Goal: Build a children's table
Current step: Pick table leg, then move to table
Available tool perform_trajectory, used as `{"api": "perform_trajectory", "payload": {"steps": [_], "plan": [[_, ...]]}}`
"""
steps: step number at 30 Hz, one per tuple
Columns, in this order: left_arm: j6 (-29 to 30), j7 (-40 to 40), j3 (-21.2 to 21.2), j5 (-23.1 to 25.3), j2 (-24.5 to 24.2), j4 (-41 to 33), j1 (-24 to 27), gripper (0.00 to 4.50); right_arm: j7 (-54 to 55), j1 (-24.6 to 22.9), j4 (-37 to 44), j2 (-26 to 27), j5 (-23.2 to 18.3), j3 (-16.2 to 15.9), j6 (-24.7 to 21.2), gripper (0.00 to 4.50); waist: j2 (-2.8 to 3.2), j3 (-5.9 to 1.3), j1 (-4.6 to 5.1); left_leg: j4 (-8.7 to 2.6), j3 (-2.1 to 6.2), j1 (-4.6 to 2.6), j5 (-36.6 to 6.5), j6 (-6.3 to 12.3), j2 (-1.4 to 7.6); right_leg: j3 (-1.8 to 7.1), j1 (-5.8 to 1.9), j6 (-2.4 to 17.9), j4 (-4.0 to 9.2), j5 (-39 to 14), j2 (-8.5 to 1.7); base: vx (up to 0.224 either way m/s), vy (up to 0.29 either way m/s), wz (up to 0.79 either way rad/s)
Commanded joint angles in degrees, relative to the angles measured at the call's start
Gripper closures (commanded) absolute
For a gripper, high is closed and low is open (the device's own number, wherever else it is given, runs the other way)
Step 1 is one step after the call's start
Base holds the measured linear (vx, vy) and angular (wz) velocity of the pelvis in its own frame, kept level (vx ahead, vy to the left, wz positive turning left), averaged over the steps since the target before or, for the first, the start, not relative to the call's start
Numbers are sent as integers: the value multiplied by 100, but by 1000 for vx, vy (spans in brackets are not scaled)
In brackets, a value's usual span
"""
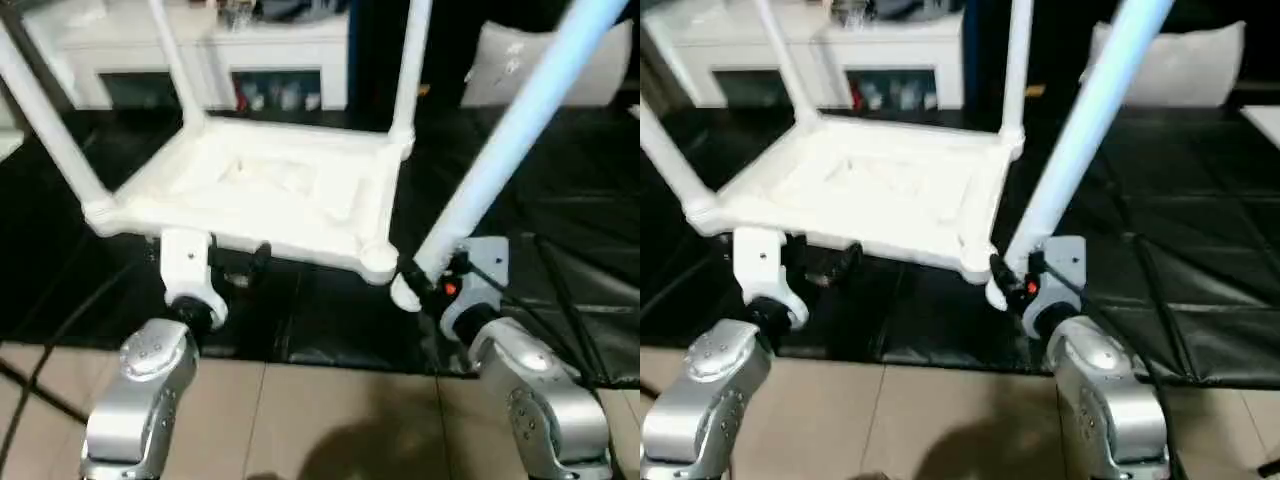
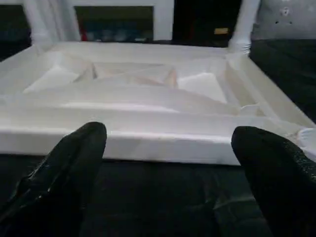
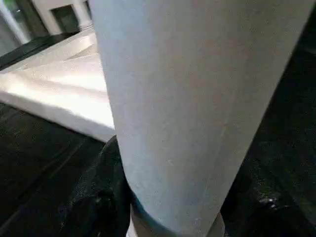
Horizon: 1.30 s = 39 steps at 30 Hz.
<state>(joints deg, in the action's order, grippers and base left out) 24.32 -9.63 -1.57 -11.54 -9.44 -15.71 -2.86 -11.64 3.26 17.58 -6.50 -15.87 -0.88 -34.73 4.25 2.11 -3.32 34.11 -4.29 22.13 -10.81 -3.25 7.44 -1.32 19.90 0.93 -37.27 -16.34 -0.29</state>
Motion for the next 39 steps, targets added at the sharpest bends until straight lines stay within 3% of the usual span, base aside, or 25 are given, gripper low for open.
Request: {"api": "perform_trajectory", "payload": {"steps": [1,4,8,14,15,16,18,19,20,21,22,23,25,27,28,29,30,31,32,34,35,36,37,38,39], "plan": [[48,-15,-95,-24,-34,-4,-43,0,-51,14,138,-13,-47,-101,48,256,23,-154,64,-455,44,-235,-2432,-3,427,280,-258,490,718,-2193,-553,0,0,0],[52,-46,-94,-52,-53,-3,-47,0,-75,8,155,-84,-6,-180,48,256,-1,-18,127,-457,-38,-485,-3436,-6,343,225,-239,532,968,-3749,-541,3,17,-1],[10,-143,-77,-118,-40,-5,-22,0,-113,-8,203,-104,62,-210,42,256,23,-72,208,-603,-15,-493,-3158,125,384,251,-478,631,945,-2934,-539,58,54,-6],[89,-339,90,-96,-149,-126,75,0,-187,31,304,-186,-1,-213,42,256,-46,-338,127,-348,-153,-256,-137,1259,118,243,-986,523,870,107,-370,127,39,0],[82,-351,87,-101,-155,-142,91,0,-193,37,307,-204,-4,-210,42,256,-26,-380,144,-342,-45,-402,327,1591,174,136,-908,216,705,588,-243,167,31,5],[79,-359,82,-109,-156,-152,101,0,-200,41,308,-218,-4,-209,43,256,42,-429,330,-334,344,-1003,969,2359,509,-81,-299,-135,256,572,-175,210,14,5],[76,-406,54,-163,-175,-201,120,0,-226,54,298,-230,23,-207,57,256,-13,-477,537,-305,964,-1592,1582,3541,1246,-37,619,-630,-413,-884,-559,205,-20,5],[58,-472,65,-190,-203,-213,124,0,-223,66,294,-224,50,-198,74,256,-53,-413,500,-260,692,-1349,1746,3445,1175,45,782,-727,-548,-400,-671,134,-53,11],[56,-498,72,-203,-212,-218,124,0,-217,71,298,-221,59,-194,79,256,-167,-347,524,-362,457,-1098,1488,3280,1003,63,693,-631,-490,-60,-646,86,-70,12],[61,-559,95,-233,-228,-228,130,0,-204,80,303,-215,64,-184,81,256,-314,-286,419,-217,-128,-792,239,2481,222,143,336,-245,273,753,-612,86,-70,12],[37,-641,154,-231,-265,-242,143,0,-166,87,318,-217,85,-174,102,256,-700,-189,234,302,-360,-221,-1154,1745,-390,742,-302,-536,900,-1232,-859,78,-108,6],[24,-655,172,-223,-271,-248,151,0,-137,88,331,-214,102,-162,126,256,-492,-311,122,699,-231,-133,-1113,1497,-372,1048,-568,-122,902,-1856,-1346,108,-114,-5],[33,-677,180,-277,-242,-260,168,0,-128,86,375,-219,97,-132,186,256,-506,-217,105,927,12,287,-307,647,-165,831,-732,699,789,-1545,-1263,117,-95,-8],[30,-696,205,-281,-244,-274,179,0,-117,89,406,-213,73,-96,204,256,-347,-117,97,587,11,210,114,496,78,424,-557,1309,971,-1803,-1186,105,-32,-7],[25,-732,250,-270,-244,-297,194,0,-107,118,437,-195,33,-20,183,256,-89,-141,69,119,-21,-8,-63,535,246,169,-523,1237,1035,-2245,-988,110,25,-2],[31,-733,258,-271,-237,-300,195,0,-110,131,439,-199,31,-6,174,256,-43,-73,131,-150,-32,-164,-605,497,318,-23,-463,1051,1018,-2333,-749,142,102,-8],[36,-739,267,-274,-229,-305,197,0,-110,144,442,-209,32,5,163,256,99,-20,396,-544,379,-324,-1997,500,650,-243,-253,655,378,-1835,-198,142,102,-8],[41,-749,275,-284,-219,-305,196,0,-105,152,448,-221,37,8,161,256,128,-239,506,-585,757,-897,-2366,1028,920,-185,46,427,-161,-955,-290,187,103,-6],[44,-753,279,-291,-212,-303,195,0,-101,155,452,-227,41,10,161,256,130,-293,536,-538,798,-1000,-2153,1385,932,-181,172,195,-248,-660,-313,174,39,6],[24,-796,356,-265,-225,-247,163,0,-70,161,471,-264,68,32,141,256,3,-229,583,-472,643,-900,-1079,2396,855,-127,430,-369,-432,-68,-440,152,29,5],[24,-809,386,-256,-227,-214,141,0,-58,157,475,-272,83,41,132,256,-53,-174,579,-536,521,-770,-1108,2437,797,-99,377,-363,-382,51,-469,102,-17,5],[27,-804,397,-250,-220,-187,122,0,-49,154,475,-271,90,49,134,256,-214,-177,533,-433,190,-647,-1530,2093,458,13,229,-121,143,370,-582,102,-17,5],[5,-872,385,-329,-195,-158,103,0,-42,145,486,-272,101,48,146,256,-540,-179,384,-66,-146,-232,-1783,1573,-33,467,-230,-6,752,-702,-895,65,-78,3],[31,-933,393,-354,-218,-144,75,0,-54,136,497,-253,59,73,145,256,-521,-275,292,437,-158,14,-1204,1394,-161,813,-610,192,835,-1013,-1319,89,-86,-6],[61,-970,401,-362,-247,-148,59,0,-67,128,512,-231,26,96,135,256,-500,-327,171,490,38,197,-125,970,8,827,-660,325,678,-258,-1420,89,-86,-6]]}}
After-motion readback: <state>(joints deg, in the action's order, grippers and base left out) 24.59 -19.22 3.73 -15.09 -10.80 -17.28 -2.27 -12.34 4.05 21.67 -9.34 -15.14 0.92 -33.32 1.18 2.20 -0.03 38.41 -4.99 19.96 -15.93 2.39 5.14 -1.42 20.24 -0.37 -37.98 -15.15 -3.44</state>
